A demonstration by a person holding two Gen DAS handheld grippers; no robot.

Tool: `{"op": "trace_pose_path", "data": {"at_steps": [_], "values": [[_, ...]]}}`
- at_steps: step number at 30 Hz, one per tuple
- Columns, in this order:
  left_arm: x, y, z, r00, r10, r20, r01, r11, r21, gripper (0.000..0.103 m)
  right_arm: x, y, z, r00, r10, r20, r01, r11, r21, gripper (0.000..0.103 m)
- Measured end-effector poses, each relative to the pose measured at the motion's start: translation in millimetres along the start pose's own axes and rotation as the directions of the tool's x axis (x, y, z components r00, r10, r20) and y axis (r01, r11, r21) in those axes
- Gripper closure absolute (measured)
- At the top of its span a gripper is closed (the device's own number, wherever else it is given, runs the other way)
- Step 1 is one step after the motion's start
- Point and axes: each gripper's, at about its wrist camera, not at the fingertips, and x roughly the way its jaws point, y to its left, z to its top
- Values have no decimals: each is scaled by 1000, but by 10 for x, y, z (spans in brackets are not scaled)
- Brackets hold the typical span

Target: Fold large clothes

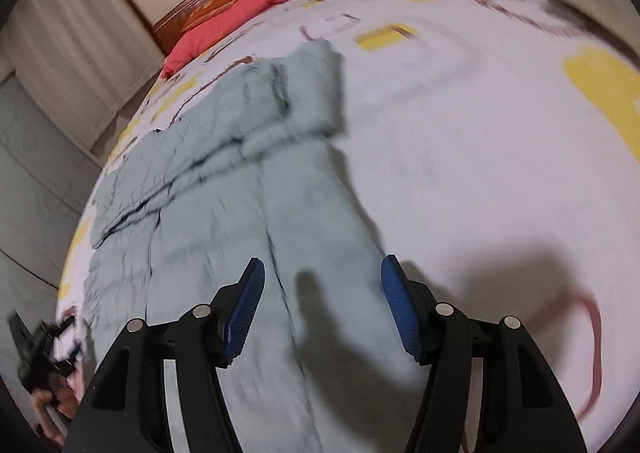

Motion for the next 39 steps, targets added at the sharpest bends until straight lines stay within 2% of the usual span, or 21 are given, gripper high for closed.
{"op": "trace_pose_path", "data": {"at_steps": [6,8,10,12,16,20,23,27,31,37,38,39], "values": [[-294,175,-348,998,-66,19,67,996,-56,27,-251,-349,-446,997,74,-18,-71,992,103,43],[-324,254,-444,991,-134,-4,132,983,-123,27,-308,-412,-563,995,101,-5,-100,987,125,43],[-337,310,-515,987,-160,0,158,976,-149,28,-337,-480,-623,992,127,-3,-126,982,139,43],[-352,314,-604,986,-165,0,164,976,-142,31,-359,-549,-675,986,169,1,-167,971,172,43],[-404,310,-725,984,-179,5,178,974,-140,32,-390,-632,-758,963,271,0,-263,934,241,43],[-435,395,-767,981,-195,12,194,964,-182,32,-427,-682,-766,958,286,6,-278,926,254,43],[-507,460,-805,980,-201,10,198,954,-225,32,-467,-771,-809,950,313,0,-298,902,312,43],[-570,459,-940,978,-208,0,202,951,-236,32,-507,-776,-974,942,334,-20,-307,888,341,42],[-501,362,-992,977,-214,-1,208,948,-239,32,-448,-734,-945,946,325,15,-311,890,334,42],[-331,223,-936,969,-243,42,245,931,-270,32,-284,-680,-792,930,357,89,-365,860,358,44],[-319,222,-936,970,-239,50,243,932,-269,36,-289,-677,-786,932,349,100,-361,862,355,45],[-295,206,-927,971,-231,59,239,935,-261,45,-279,-659,-767,935,336,115,-355,868,348,54]]}}
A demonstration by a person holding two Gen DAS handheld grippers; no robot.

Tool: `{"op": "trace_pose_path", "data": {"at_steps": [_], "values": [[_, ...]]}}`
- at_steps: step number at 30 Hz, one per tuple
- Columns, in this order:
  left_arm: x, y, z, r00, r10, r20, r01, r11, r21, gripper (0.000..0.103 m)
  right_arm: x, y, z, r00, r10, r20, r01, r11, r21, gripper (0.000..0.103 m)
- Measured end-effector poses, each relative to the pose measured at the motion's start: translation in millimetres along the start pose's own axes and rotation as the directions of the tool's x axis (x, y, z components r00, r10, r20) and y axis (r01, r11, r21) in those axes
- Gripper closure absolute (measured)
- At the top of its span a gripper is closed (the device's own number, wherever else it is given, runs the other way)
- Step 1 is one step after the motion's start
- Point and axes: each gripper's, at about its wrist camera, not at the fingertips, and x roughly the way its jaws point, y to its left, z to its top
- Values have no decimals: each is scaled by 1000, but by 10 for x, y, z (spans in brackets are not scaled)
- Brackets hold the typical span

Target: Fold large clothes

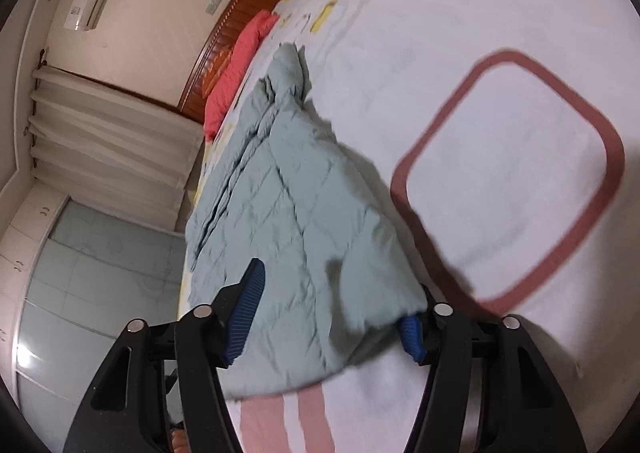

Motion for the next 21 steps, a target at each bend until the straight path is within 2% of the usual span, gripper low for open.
{"op": "trace_pose_path", "data": {"at_steps": [1,3,4,6,11,21], "values": [[23,-7,1,1000,1,-2,-1,1000,6,50,30,5,11,1000,7,-1,-7,1000,-2,67],[77,-6,-6,1000,-9,-23,9,1000,3,76,60,-19,8,1000,13,-19,-12,1000,12,81],[101,1,-11,999,-14,-34,14,1000,0,81,95,-26,7,999,15,-30,-15,1000,17,87],[108,5,-19,999,-33,-41,33,999,1,90,91,-14,-1,999,17,-28,-17,1000,10,92],[-50,-143,10,998,-64,8,63,996,69,97,-81,177,15,999,32,41,-29,996,-79,97],[-587,-591,-22,982,-161,95,135,962,238,99,-482,591,-16,988,110,110,-89,979,-185,99]]}}
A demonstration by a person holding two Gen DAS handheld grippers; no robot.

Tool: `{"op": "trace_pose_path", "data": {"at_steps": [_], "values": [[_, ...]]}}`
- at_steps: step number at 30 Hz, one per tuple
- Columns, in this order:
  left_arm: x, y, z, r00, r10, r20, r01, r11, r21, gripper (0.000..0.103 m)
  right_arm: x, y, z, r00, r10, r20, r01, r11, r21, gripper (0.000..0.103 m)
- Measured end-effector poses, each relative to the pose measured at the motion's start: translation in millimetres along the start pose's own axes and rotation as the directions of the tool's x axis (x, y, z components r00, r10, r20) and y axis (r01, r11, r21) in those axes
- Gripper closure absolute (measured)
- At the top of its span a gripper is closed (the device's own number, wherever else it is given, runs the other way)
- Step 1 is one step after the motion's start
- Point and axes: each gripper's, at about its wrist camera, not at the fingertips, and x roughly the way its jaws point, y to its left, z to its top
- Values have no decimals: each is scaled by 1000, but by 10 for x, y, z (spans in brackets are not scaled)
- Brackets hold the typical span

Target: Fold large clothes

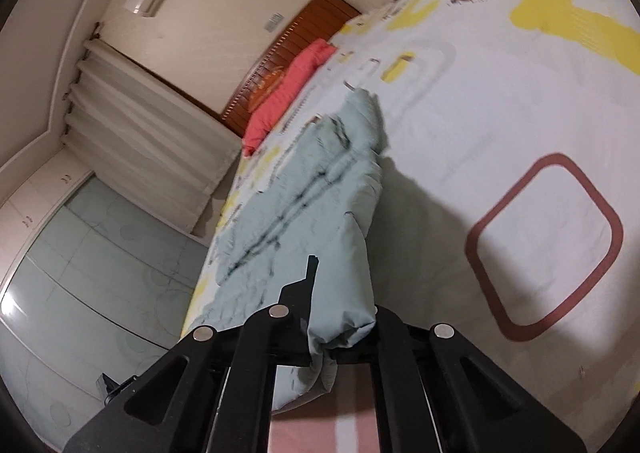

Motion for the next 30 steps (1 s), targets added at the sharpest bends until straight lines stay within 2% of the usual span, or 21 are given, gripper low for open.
{"op": "trace_pose_path", "data": {"at_steps": [4,9,13,16,22,27,30], "values": [[-328,-212,32,998,-52,37,49,997,63,99,-254,202,27,999,44,28,-42,998,-47,99],[-693,-440,115,992,-112,66,106,990,89,99,-517,392,60,994,96,52,-92,992,-81,99],[-704,-553,253,989,-128,75,120,987,104,99,-504,504,147,991,119,56,-112,987,-112,99],[-500,-552,405,992,-114,63,107,990,96,99,-313,528,278,991,118,56,-110,987,-119,99],[162,-628,880,995,-73,69,65,991,114,99,342,640,774,993,105,62,-95,986,-140,99],[848,-548,1251,998,6,64,-12,996,85,99,982,639,1112,997,58,46,-51,989,-137,99],[1361,-440,1409,997,73,32,-75,995,73,99,1399,566,1261,999,24,24,-21,993,-117,99]]}}
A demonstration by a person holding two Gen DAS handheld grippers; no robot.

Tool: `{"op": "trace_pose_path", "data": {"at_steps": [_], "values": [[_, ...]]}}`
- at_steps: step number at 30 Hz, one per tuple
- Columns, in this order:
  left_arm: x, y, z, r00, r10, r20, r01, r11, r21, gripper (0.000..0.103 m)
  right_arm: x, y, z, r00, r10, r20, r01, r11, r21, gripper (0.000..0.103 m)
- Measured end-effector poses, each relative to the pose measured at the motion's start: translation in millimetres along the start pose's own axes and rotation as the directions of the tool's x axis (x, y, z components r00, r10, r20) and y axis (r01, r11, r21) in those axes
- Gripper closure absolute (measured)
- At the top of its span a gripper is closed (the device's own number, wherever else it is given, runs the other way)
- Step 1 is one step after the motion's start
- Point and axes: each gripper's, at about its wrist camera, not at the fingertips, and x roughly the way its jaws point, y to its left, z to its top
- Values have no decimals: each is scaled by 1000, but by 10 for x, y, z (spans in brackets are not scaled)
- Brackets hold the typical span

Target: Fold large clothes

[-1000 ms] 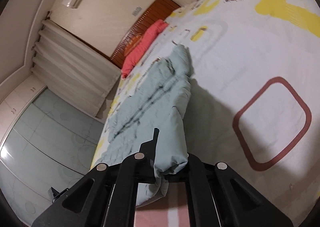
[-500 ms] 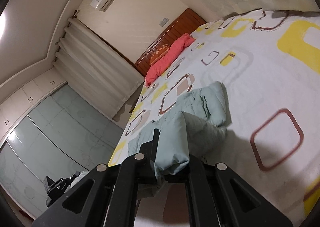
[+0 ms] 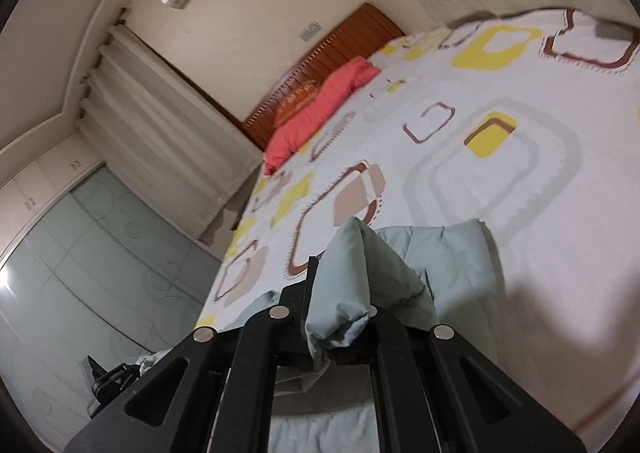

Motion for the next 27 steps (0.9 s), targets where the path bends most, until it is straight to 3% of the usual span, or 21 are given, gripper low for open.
{"op": "trace_pose_path", "data": {"at_steps": [9,14,17,18,19,20,21,23,27], "values": [[1080,275,102,985,148,-84,-147,989,12,99,1043,-416,118,984,-130,-119,137,989,51,99],[1271,279,81,978,183,-98,-177,982,62,97,1260,-565,74,972,-157,-172,174,981,87,97],[1241,239,86,980,179,-91,-172,982,78,85,1248,-580,69,972,-151,-179,168,982,86,95],[1224,223,92,980,179,-86,-172,982,81,73,1225,-582,68,973,-147,-178,165,982,90,87],[1172,196,96,980,180,-79,-174,981,85,65,1177,-584,64,976,-135,-172,154,983,102,72],[1114,173,104,982,179,-68,-173,981,83,46,1166,-579,79,978,-132,-164,151,982,110,61],[1070,151,110,982,178,-56,-173,982,79,35,1114,-569,87,981,-131,-144,148,982,119,40],[944,102,128,985,167,-34,-164,984,69,33,992,-518,98,985,-140,-99,151,982,117,37],[799,50,104,986,156,-56,-152,986,68,33,852,-369,66,984,-142,-109,151,985,79,37]]}}
